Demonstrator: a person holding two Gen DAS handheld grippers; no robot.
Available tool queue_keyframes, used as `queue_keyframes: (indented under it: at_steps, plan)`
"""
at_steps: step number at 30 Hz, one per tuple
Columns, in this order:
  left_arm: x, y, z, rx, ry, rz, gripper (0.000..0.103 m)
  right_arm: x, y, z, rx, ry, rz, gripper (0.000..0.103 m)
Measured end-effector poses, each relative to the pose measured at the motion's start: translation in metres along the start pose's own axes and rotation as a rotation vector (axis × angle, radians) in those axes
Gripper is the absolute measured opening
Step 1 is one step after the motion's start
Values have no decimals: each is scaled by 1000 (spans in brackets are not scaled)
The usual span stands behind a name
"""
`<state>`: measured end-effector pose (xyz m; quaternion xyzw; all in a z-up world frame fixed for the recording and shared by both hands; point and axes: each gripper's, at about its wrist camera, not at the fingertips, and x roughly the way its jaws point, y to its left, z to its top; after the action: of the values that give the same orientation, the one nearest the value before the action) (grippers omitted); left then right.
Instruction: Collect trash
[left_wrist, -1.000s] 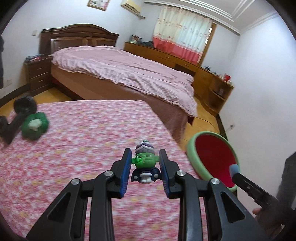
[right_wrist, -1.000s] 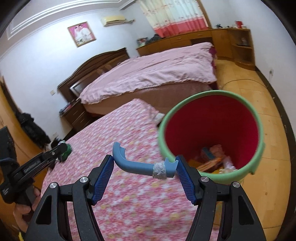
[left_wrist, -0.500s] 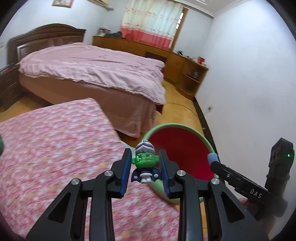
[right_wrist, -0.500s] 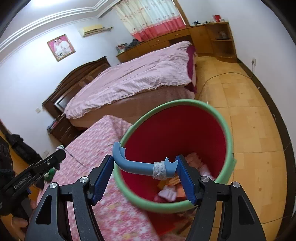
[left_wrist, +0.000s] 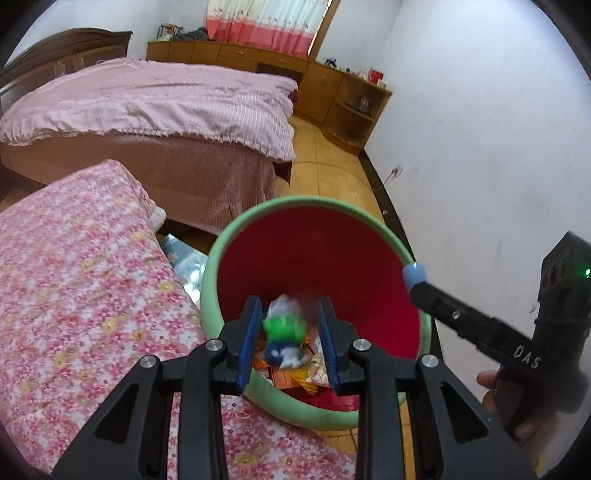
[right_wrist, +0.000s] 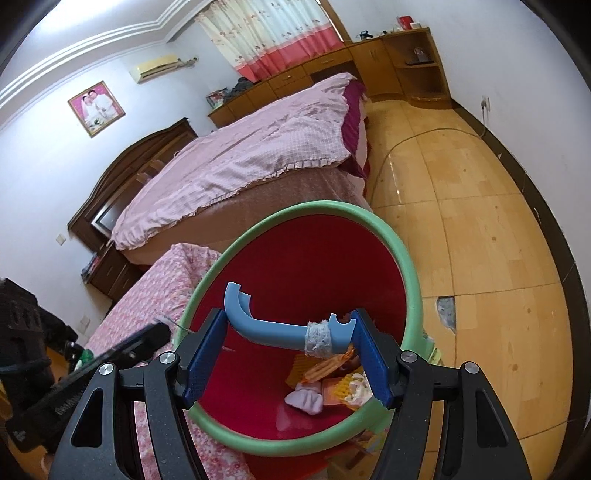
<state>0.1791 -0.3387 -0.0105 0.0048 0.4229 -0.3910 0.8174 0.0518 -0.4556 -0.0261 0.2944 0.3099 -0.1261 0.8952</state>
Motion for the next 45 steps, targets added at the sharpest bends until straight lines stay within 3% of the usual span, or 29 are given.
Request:
queue_keyframes:
  at_steps: [9, 16, 31, 45]
  plan:
    - [9, 9, 0, -5, 10, 55, 34, 16, 2, 1, -16, 18, 4, 70]
    - [-4, 22, -5, -29, -7, 91, 34, 26, 5, -1, -7, 52, 4, 71]
    - [-60, 42, -18, -93, -64, 154, 34, 14, 24, -10, -41, 48, 5, 77]
    - [-122, 71, -42, -177, -114, 254, 34, -21, 80, -33, -134, 32, 100, 77]
